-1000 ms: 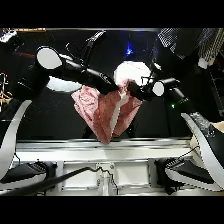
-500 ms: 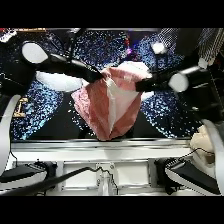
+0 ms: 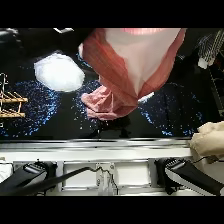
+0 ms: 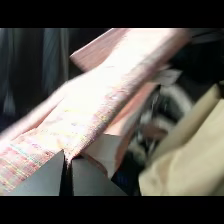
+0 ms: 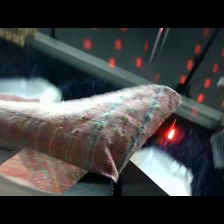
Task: Fold the clothes and pants, and hang the long-sleeved shirts on hangers.
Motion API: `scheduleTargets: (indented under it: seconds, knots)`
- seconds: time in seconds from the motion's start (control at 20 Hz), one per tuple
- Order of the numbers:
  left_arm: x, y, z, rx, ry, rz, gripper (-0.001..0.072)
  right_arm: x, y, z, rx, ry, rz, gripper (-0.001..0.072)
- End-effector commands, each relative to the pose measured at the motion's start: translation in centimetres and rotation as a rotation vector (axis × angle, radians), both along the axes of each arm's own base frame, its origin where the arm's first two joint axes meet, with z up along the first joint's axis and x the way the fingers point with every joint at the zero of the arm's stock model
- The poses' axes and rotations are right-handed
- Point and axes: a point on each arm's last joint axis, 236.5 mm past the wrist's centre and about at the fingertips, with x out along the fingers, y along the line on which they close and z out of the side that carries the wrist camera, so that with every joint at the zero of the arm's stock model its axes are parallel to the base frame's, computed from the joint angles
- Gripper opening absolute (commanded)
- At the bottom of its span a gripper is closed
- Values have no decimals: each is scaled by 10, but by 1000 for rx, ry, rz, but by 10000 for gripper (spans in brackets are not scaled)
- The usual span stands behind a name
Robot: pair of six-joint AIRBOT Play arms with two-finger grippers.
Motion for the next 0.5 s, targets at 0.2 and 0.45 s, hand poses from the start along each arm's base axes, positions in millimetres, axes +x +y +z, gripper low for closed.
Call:
scheduleTargets:
  seconds: [0.2, 0.45]
  knots:
    - [-20, 45, 97, -163, -311, 202, 12, 17, 9, 88, 102, -354, 5, 24]
    - [-50, 72, 165, -261, -485, 277, 13, -19, -1, 166, 193, -656, 14, 24]
